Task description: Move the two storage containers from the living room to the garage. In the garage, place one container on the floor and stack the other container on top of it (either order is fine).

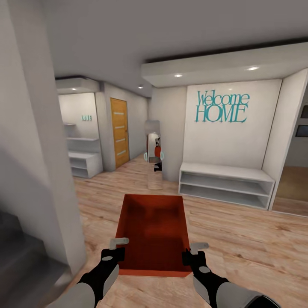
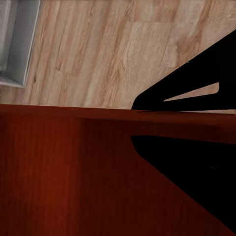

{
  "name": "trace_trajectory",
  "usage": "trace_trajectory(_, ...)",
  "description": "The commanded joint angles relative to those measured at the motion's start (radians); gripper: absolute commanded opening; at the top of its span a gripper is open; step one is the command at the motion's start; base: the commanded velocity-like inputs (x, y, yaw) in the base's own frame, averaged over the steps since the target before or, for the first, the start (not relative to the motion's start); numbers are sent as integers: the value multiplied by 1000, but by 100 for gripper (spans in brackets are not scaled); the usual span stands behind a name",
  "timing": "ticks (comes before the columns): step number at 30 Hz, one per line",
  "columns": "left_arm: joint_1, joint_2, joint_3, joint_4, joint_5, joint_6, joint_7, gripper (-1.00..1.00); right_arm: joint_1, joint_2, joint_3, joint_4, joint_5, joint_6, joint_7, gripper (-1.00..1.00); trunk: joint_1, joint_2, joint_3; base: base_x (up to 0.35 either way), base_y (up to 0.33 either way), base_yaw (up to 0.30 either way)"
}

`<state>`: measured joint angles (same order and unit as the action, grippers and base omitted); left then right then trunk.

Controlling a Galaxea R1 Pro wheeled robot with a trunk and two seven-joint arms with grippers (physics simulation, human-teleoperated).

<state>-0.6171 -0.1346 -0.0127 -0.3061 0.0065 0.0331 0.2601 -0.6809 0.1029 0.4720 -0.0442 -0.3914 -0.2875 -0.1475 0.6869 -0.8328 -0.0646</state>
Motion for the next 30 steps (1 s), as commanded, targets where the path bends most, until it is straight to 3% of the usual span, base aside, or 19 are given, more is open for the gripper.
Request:
trace_trajectory(1,-1,7,25,-33,-19,4,8,-100,0,0,-10,1,-7,-1,1,-100,1,-1,-2,322,0,0)
trace_trajectory(30,-1,7,25,-32,-19,4,8,-100,0,0,-10,1,-7,-1,2,-100,1,-1,-9,322,0,0)
